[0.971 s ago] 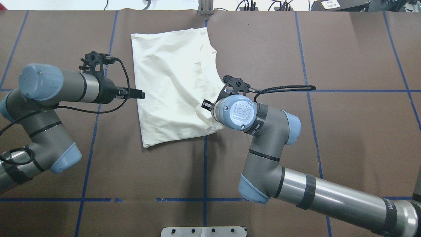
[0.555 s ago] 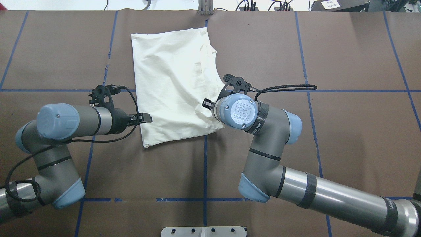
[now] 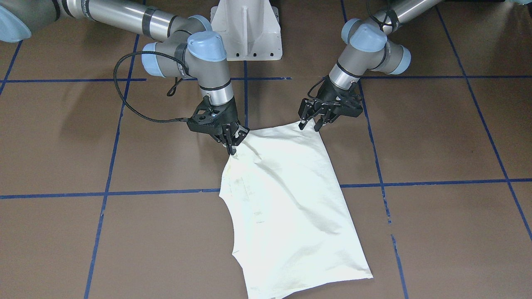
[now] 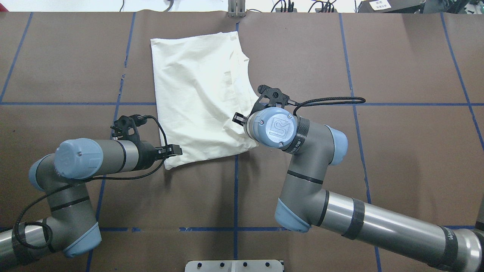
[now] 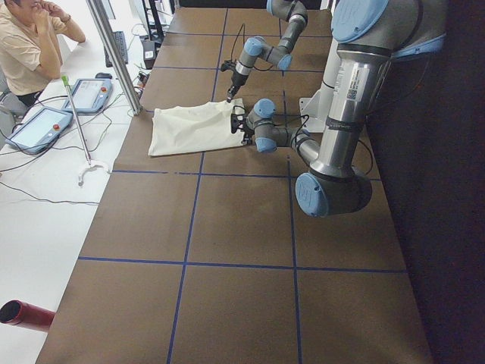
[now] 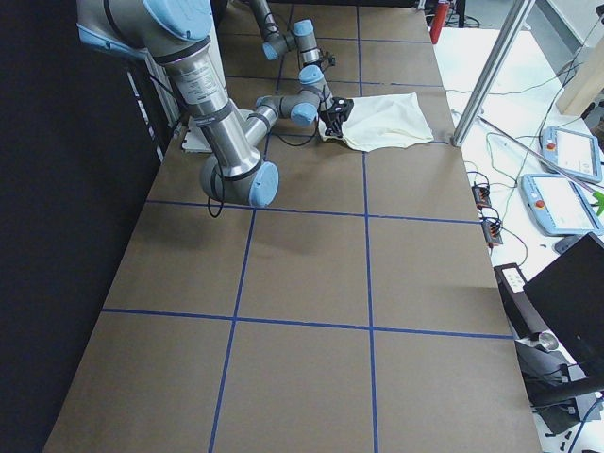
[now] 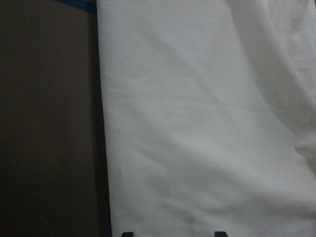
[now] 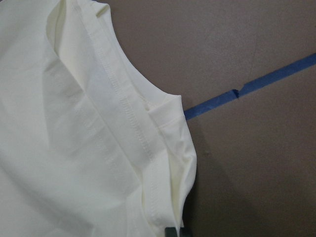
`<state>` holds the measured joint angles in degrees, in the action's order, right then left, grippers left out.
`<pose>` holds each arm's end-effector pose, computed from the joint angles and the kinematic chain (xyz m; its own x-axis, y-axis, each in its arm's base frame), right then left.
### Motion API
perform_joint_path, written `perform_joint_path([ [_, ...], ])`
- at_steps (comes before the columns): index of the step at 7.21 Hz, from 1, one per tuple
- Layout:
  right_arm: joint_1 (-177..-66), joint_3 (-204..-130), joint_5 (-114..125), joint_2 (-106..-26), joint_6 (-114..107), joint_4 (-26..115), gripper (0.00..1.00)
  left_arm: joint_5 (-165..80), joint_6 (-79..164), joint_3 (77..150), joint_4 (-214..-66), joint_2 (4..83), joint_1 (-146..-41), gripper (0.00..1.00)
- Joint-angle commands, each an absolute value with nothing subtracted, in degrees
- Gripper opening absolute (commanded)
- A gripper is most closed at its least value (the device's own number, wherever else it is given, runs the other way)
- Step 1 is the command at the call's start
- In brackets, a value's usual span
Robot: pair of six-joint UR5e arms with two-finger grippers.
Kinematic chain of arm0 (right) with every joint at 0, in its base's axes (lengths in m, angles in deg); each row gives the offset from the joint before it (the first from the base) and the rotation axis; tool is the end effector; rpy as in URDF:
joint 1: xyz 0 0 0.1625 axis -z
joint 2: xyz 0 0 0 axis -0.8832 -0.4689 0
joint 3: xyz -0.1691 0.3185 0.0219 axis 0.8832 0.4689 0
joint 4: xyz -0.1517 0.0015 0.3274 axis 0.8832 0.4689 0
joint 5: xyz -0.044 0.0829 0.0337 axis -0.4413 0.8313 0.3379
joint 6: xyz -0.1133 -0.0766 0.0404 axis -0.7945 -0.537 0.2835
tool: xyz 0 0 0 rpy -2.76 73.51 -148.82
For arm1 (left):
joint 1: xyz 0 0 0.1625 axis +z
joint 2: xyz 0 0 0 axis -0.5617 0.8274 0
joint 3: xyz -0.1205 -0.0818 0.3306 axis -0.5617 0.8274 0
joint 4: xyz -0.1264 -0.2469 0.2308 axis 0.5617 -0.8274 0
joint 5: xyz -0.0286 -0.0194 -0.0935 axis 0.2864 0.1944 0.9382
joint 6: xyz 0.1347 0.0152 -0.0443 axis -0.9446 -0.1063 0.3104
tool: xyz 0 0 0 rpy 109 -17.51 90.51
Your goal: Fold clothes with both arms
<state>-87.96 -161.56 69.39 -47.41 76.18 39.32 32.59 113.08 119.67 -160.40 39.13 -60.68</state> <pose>-0.5417 -0.4201 0.2425 0.4623 0.3406 0.8187 -0.5273 0.8479 -0.0551 0.4608 -0.3612 0.3400 0.3415 -0.0804 -0.9364 0.3249 0.9450 0.0374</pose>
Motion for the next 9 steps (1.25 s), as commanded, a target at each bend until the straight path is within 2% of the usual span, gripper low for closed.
perform_joint_path([
  [1, -88.0, -161.6, 69.4, -47.5, 76.4, 39.3, 0.00, 32.9, 113.1, 122.3, -160.1, 36.7, -60.6, 0.63],
  [5, -88.0, -161.7, 69.3, -48.0, 76.4, 39.2, 0.00, 32.4, 113.2, 122.0, -160.0, 36.1, -59.1, 0.62],
  [9, -88.0, -161.9, 69.3, -48.2, 76.4, 39.2, 0.00, 32.3, 113.2, 121.7, -159.9, 36.6, -58.6, 0.53],
])
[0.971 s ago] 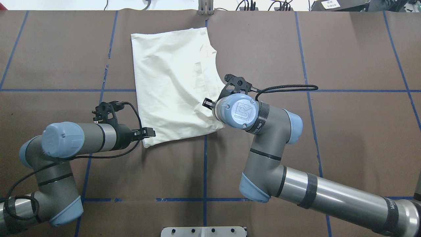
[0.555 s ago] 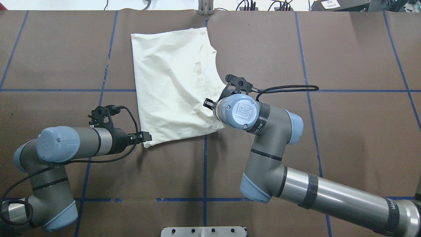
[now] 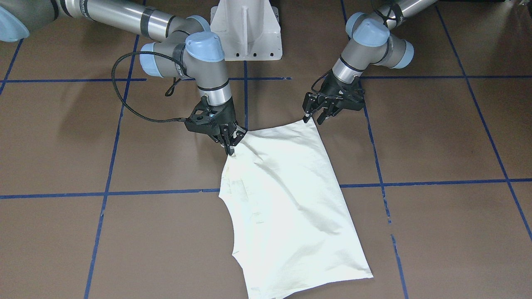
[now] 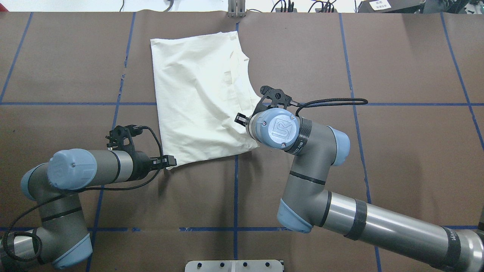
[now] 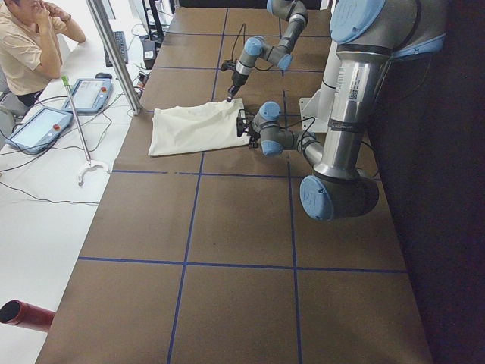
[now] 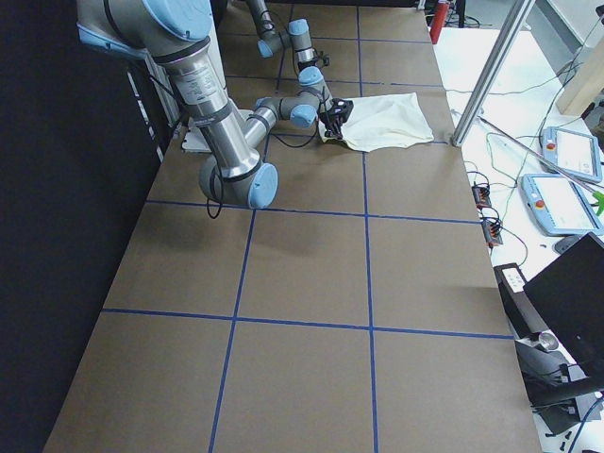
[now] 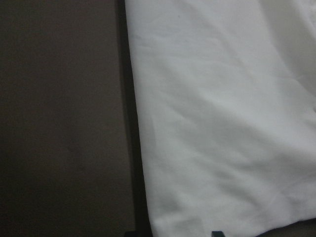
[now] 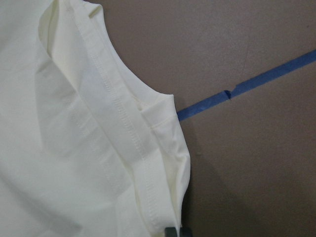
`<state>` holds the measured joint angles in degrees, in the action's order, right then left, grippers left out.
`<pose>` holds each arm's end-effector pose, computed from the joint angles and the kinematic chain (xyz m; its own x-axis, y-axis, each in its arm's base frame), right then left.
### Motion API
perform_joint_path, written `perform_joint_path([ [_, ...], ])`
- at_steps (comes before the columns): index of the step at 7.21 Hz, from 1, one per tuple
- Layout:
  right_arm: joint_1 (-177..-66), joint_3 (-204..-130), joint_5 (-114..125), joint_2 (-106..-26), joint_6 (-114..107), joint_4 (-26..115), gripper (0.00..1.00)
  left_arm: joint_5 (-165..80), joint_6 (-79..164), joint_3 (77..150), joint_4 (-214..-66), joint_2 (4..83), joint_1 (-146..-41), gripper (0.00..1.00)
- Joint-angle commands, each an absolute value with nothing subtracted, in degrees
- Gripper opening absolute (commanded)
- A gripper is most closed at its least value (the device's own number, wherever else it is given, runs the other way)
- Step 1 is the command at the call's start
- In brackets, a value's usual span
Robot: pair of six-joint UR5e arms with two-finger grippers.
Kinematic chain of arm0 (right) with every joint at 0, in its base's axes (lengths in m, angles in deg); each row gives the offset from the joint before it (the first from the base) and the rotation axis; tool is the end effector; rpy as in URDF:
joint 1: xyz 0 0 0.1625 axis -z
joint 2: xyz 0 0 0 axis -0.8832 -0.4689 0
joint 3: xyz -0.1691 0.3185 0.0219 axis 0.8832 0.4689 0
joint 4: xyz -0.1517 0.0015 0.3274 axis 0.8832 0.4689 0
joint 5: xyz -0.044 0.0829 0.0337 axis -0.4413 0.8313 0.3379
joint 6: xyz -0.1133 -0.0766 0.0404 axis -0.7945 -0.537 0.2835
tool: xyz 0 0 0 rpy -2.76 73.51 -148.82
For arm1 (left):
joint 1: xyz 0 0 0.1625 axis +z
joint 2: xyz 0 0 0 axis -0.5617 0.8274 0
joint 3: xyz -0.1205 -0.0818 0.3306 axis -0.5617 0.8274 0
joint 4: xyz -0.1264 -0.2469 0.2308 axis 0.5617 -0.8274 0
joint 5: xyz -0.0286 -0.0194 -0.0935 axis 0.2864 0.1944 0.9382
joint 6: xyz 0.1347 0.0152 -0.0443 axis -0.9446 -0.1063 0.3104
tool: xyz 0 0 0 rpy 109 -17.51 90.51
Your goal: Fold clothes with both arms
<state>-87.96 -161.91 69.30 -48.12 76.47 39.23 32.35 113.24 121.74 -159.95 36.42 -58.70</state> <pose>-0.5396 -0.4193 0.2478 0.4629 0.3465 0.8158 -0.5310 0.8454 -0.0578 0.4598 -0.3396 0.3508 0.3597 -0.0786 -0.9298 0.2961 0.9546 0.0338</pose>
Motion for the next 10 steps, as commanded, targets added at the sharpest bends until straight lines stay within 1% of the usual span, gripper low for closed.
perform_joint_path([
  [1, -88.0, -161.9, 69.3, -48.2, 76.5, 39.1, 0.00, 32.3, 113.2, 121.7, -160.0, 36.6, -58.6, 0.49],
  [2, -88.0, -161.9, 69.3, -48.2, 76.4, 39.1, 0.00, 32.2, 113.5, 121.8, -160.0, 36.6, -58.6, 0.37],
  [3, -88.0, -161.9, 69.3, -48.2, 76.4, 39.1, 0.00, 32.2, 114.6, 121.8, -160.0, 36.9, -58.6, 0.18],
  [4, -88.0, -161.9, 69.3, -48.3, 76.4, 39.1, 0.00, 32.2, 114.6, 121.7, -160.0, 36.8, -58.6, 0.07],
  [5, -88.0, -161.9, 69.3, -48.4, 76.4, 39.1, 0.00, 32.2, 114.6, 121.8, -160.0, 36.9, -58.6, 0.00],
  [6, -88.0, -161.9, 69.3, -48.5, 76.4, 39.1, 0.00, 32.2, 114.6, 122.0, -160.0, 37.0, -58.6, 0.00],
  [7, -88.3, -164.2, 69.3, -49.8, 76.4, 39.3, 0.00, 32.4, 114.5, 123.0, -160.0, 37.4, -58.6, 0.00],
  [8, -88.2, -170.9, 69.4, -55.2, 76.4, 39.8, 0.00, 32.8, 114.3, 124.3, -159.8, 38.4, -58.6, 0.00],
  [9, -86.6, -179.7, 69.3, -62.5, 77.4, 39.8, 0.00, 33.0, 114.3, 126.8, -159.7, 38.2, -58.7, 0.00],
  [10, -83.4, -187.5, 67.3, -69.2, 79.4, 40.0, 0.00, 34.2, 114.3, 131.8, -155.6, 37.8, -58.7, 0.00],
])
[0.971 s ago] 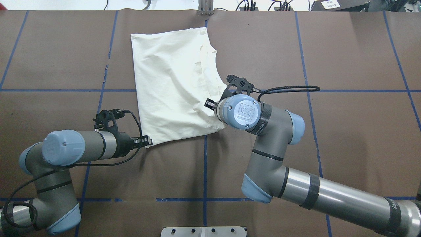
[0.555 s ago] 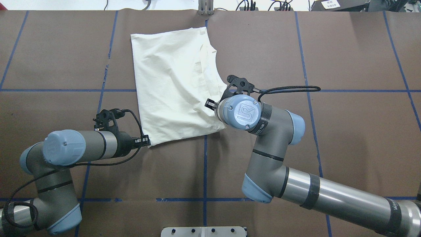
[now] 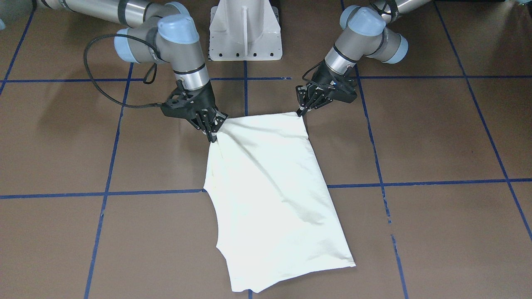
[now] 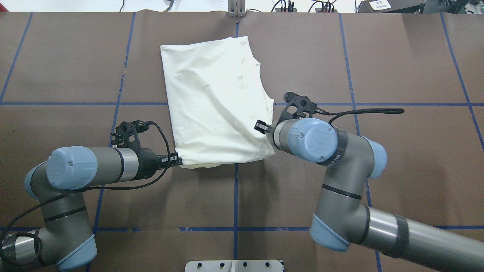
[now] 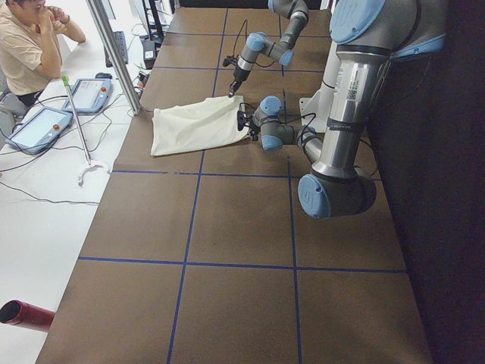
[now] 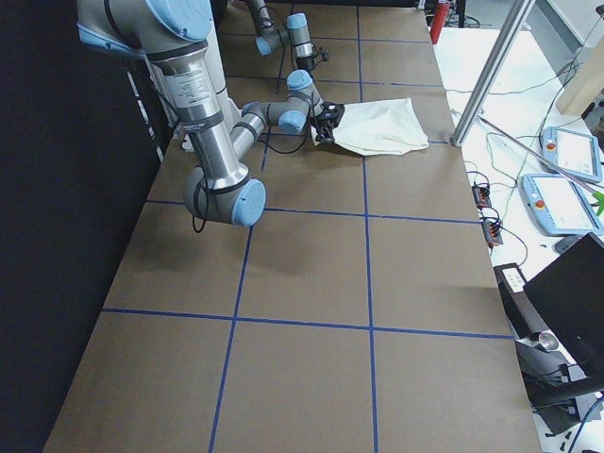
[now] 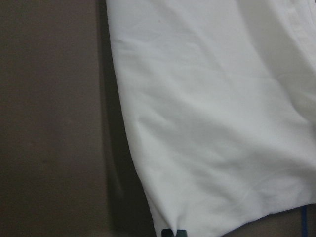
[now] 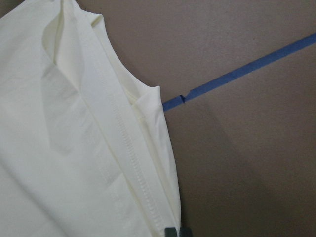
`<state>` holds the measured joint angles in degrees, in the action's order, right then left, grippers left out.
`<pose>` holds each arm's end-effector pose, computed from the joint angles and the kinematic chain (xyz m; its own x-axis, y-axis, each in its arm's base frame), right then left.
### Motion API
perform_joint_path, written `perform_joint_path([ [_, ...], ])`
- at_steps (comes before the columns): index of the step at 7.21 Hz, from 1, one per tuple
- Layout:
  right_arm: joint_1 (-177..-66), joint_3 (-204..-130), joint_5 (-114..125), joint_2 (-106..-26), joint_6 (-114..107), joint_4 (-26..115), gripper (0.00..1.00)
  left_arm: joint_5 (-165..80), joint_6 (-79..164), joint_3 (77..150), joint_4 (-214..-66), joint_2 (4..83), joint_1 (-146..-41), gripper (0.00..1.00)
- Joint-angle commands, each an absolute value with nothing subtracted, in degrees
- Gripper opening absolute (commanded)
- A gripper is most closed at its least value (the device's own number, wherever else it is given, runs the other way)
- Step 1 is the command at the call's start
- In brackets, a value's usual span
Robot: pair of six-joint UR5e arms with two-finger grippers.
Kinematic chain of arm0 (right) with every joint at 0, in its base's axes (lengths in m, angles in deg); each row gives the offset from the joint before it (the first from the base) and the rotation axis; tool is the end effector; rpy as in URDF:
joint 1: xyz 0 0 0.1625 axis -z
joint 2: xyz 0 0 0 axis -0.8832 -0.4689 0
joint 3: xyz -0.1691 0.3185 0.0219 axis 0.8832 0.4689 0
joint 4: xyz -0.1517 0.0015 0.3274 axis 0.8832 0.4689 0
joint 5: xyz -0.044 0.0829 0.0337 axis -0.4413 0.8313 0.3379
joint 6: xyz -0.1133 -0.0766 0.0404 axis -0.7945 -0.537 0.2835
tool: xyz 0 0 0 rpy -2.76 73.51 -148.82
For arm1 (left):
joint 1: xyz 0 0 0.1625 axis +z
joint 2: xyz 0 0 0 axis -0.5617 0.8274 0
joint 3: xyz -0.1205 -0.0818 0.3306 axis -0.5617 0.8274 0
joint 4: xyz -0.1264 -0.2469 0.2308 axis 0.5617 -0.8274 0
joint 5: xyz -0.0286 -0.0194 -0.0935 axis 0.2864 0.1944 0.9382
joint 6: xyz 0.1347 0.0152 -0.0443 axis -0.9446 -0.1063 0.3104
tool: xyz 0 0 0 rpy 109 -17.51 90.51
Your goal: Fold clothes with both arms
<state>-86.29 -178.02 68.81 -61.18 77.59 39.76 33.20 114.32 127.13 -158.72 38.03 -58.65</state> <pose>-0.4773 -0.3712 0.2694 0.4289 0.3343 0.8392 -0.5185 0.8518 -0.0743 0.4494 -0.3321 0.2946 0.2665 -0.0565 -0.9622 0.2905 0.9566 0.0242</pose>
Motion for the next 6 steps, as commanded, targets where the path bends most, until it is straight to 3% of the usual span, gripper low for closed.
perform_joint_path([
  [1, -79.3, -194.7, 64.8, -74.2, 81.2, 42.2, 0.00, 34.4, 114.8, 139.1, -147.3, 37.8, -58.5, 0.00],
  [3, -75.0, -202.4, 62.6, -76.9, 84.2, 46.6, 0.00, 34.6, 118.7, 150.7, -135.3, 37.9, -54.1, 0.00],
  [6, -76.5, -201.7, 63.0, -75.7, 83.8, 47.0, 0.00, 34.8, 117.2, 150.1, -121.1, 49.0, -53.4, 0.00],
])
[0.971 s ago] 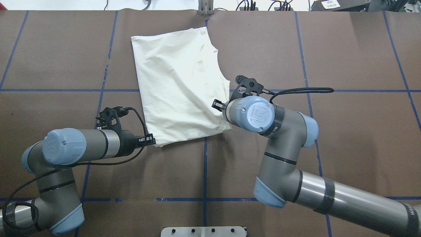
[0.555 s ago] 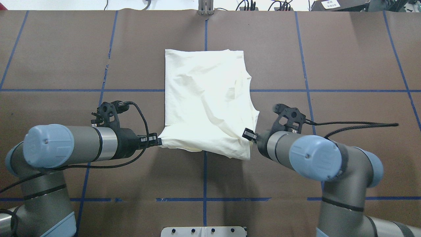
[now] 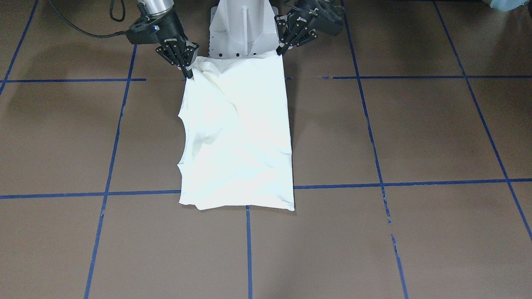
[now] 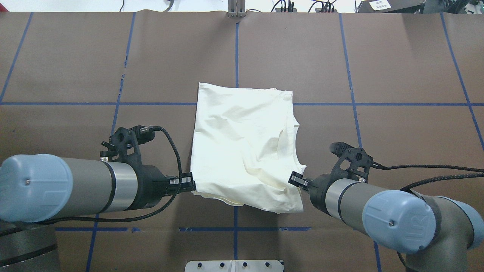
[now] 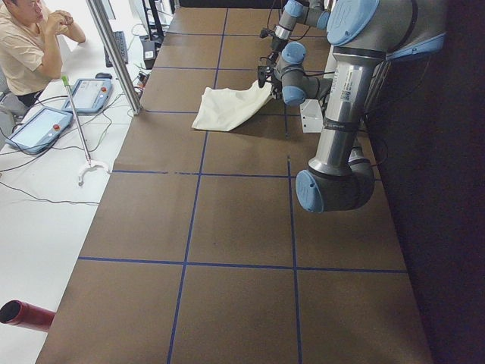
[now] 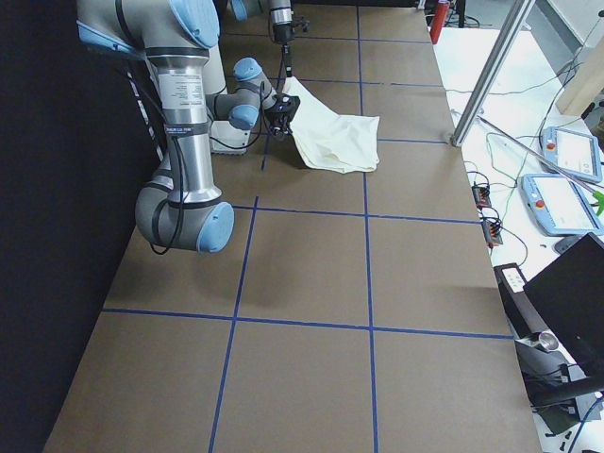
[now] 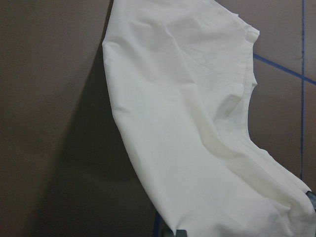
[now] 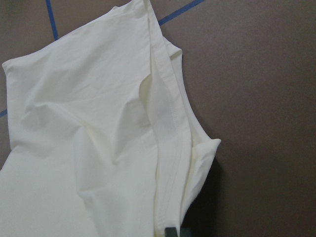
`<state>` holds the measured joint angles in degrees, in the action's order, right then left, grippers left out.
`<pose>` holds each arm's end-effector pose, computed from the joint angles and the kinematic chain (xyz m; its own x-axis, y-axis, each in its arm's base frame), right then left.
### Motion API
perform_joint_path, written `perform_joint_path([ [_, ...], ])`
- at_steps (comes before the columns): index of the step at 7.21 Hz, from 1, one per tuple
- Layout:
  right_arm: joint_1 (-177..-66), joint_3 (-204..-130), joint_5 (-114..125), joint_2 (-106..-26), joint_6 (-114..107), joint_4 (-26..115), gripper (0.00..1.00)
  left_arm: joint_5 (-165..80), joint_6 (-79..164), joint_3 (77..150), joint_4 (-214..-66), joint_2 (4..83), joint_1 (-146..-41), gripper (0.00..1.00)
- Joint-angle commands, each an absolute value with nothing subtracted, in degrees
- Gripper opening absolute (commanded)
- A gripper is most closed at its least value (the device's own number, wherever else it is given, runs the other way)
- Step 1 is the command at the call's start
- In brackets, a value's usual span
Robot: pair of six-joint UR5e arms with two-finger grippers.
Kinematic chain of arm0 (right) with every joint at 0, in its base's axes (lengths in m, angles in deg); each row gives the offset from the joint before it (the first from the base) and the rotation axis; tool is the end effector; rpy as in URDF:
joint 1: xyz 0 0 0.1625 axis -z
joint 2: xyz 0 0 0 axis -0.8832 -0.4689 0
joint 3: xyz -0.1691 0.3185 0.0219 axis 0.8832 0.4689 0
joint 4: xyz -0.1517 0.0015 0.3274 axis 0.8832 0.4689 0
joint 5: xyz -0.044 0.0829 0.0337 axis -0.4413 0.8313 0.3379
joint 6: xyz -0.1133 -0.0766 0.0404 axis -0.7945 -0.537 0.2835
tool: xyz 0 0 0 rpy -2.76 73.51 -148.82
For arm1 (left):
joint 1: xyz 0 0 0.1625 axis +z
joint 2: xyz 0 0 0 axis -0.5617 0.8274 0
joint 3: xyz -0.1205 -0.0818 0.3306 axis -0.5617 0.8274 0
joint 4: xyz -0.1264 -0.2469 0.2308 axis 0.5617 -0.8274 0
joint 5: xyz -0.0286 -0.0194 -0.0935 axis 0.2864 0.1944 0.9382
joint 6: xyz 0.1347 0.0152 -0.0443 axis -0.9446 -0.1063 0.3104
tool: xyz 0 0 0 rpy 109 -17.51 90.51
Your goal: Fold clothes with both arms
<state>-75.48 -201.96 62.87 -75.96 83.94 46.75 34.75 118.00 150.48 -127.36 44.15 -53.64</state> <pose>-0.4111 -0.2598 0.2520 0.3917 0.3347 0.8571 -0.4757 0.8710 -0.1227 0.4034 -0.2616 0.1644 0.2866 -0.1063 -0.9521 0.1987 0.9788 -0.0495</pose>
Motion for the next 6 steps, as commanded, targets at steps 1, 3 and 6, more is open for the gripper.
perform_joint_path([
  [1, -79.0, -200.4, 63.2, -75.3, 83.5, 47.0, 0.00, 34.7, 114.2, 149.1, -120.1, 50.2, -54.5, 0.00],
  [3, -86.2, -189.5, 67.6, -65.2, 83.5, 47.1, 0.00, 37.5, 107.9, 143.8, -120.1, 52.7, -62.8, 0.00],
  [6, -93.0, -179.5, 69.6, -59.7, 82.7, 46.9, 0.00, 38.2, 104.2, 129.7, -120.9, 61.4, -68.6, 0.00],
])
